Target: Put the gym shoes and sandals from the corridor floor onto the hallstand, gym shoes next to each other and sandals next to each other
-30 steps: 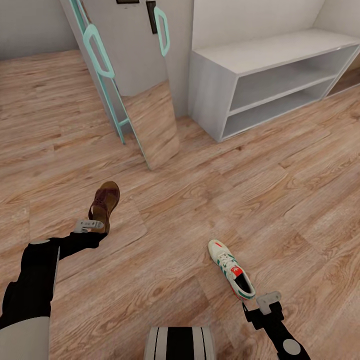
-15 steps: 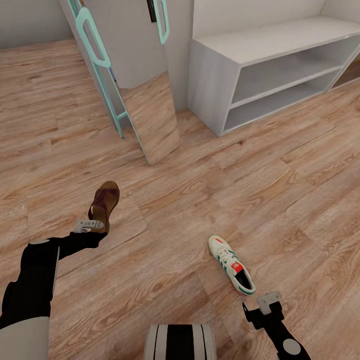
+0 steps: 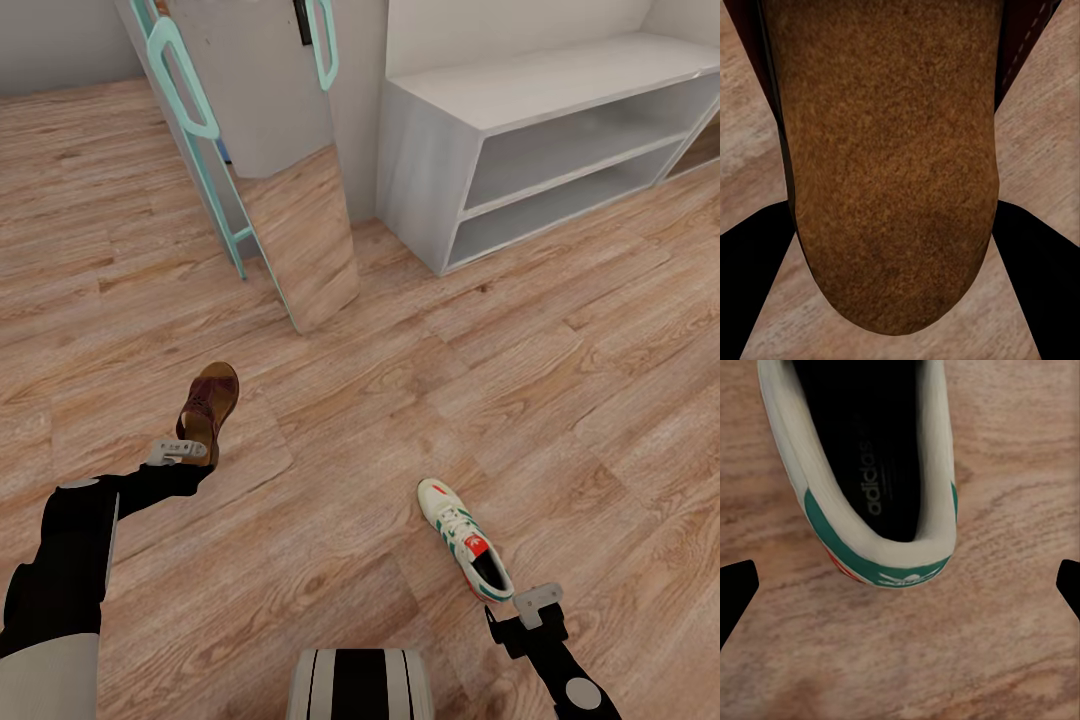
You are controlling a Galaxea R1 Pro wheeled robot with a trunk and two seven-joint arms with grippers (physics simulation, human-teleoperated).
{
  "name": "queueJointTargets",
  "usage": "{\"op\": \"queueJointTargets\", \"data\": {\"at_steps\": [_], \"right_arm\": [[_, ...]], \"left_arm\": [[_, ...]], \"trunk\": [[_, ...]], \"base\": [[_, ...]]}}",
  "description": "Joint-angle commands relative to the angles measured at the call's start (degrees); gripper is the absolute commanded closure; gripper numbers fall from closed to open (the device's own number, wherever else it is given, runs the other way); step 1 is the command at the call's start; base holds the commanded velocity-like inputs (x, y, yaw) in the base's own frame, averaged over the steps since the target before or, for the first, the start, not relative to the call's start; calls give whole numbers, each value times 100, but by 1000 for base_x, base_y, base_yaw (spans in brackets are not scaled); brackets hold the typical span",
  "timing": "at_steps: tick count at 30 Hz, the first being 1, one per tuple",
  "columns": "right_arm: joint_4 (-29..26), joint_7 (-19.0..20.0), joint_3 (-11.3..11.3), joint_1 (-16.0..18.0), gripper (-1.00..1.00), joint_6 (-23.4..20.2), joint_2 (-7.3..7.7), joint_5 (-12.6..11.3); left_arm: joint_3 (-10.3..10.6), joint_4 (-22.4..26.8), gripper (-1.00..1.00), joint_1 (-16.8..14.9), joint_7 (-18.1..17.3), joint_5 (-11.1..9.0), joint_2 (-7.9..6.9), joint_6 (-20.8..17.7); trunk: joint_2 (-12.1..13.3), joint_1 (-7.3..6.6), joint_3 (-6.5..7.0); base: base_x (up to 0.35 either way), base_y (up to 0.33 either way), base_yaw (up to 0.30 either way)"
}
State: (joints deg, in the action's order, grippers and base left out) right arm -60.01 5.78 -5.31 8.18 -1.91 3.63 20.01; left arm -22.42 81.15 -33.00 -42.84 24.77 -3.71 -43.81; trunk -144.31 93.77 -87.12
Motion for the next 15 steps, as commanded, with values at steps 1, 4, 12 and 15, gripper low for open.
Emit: {"op": "queueJointTargets", "data": {"at_steps": [1,4,12,15], "right_arm": [[-11,37,-14,0,-100,-20,-3,56],[-11,37,-14,1,-100,-20,-3,56],[-11,37,-14,-1,-100,-20,-3,56],[-11,37,-14,-1,-100,-20,-3,56]], "left_arm": [[-8,6,100,-4,-60,55,1,-14],[-8,6,100,-4,-61,55,1,-14],[-8,6,100,-4,-64,55,2,-14],[-8,6,100,-4,-63,55,2,-14]], "trunk": [[-1,-1,-4],[-1,-1,-4],[-1,-1,-4],[-1,-1,-10]], "base": [[14,0,0],[7,0,0],[1,0,0],[0,0,0]]}}
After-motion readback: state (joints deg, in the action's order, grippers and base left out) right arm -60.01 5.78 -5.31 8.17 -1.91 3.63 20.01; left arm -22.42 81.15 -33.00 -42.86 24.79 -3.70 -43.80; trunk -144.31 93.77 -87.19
